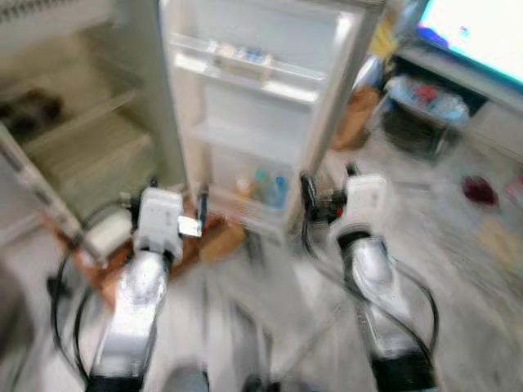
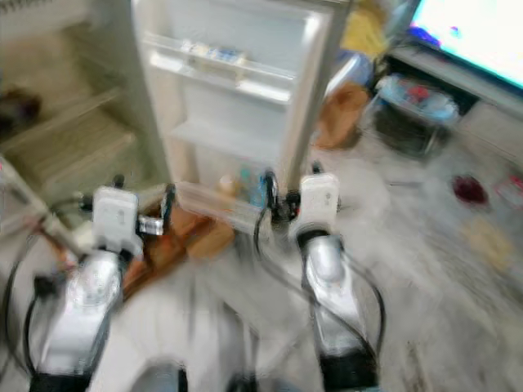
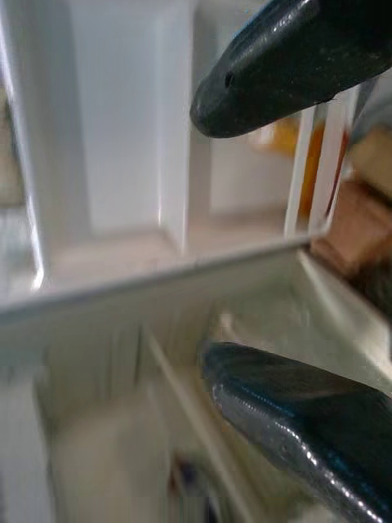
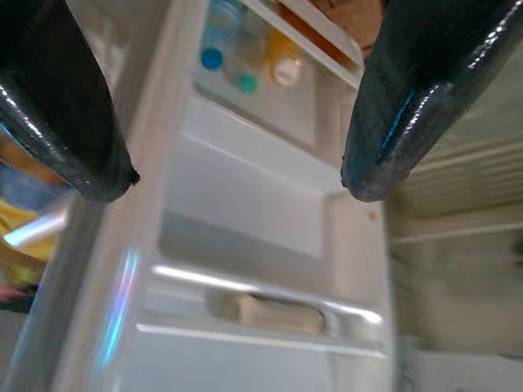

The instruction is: Restocking fridge

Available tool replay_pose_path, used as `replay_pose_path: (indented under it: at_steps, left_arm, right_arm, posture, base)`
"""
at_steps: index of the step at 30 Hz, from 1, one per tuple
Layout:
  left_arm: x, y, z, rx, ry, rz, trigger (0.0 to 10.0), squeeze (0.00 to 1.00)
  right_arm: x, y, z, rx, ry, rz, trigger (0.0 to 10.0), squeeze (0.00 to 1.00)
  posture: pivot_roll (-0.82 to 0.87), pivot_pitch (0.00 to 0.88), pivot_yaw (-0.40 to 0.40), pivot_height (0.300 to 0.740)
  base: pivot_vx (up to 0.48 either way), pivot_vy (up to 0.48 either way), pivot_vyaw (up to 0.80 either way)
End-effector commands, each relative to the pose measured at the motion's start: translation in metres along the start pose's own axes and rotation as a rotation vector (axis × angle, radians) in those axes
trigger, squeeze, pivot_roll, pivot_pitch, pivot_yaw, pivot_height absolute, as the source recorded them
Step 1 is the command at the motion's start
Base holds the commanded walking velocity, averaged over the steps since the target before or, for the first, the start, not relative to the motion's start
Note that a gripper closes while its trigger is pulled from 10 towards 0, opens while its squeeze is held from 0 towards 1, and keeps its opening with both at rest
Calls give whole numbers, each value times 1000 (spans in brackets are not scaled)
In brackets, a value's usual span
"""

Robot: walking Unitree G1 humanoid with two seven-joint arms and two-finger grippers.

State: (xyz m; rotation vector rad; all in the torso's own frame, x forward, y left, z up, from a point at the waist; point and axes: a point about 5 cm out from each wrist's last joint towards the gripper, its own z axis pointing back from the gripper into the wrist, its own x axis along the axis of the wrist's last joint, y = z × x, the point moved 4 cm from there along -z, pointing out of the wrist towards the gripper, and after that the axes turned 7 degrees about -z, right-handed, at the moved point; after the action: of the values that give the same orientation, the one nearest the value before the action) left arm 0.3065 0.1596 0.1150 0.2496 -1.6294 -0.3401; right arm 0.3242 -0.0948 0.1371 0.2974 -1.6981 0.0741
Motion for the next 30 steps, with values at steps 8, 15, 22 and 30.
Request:
replay_pose_path:
  at_steps: [8,15,22,30]
  left_arm:
    - [0,-6,-4,-9,2,-23,10000,0]
    - [0,-6,-5,-9,2,-26,10000,0]
    - [-2,-6,-5,6,16,-41,10000,0]
    - [-5,-8,-4,5,27,-24,10000,0]
  right_arm:
    - [7,2,-1,46,-15,29,10000,0]
    - [7,3,-3,55,-17,28,10000,0]
    - [11,10,-5,107,-24,36,10000,0]
    - [10,11,-7,117,-19,34,10000,0]
  posture:
    - [64,66,-76,740]
    - [66,66,-74,740]
    - [64,65,-77,740]
    - [65,68,-79,740]
  base:
    - [203,-379,784]
    - [340,-335,704]
    - [341,-334,773]
    - [328,-330,497]
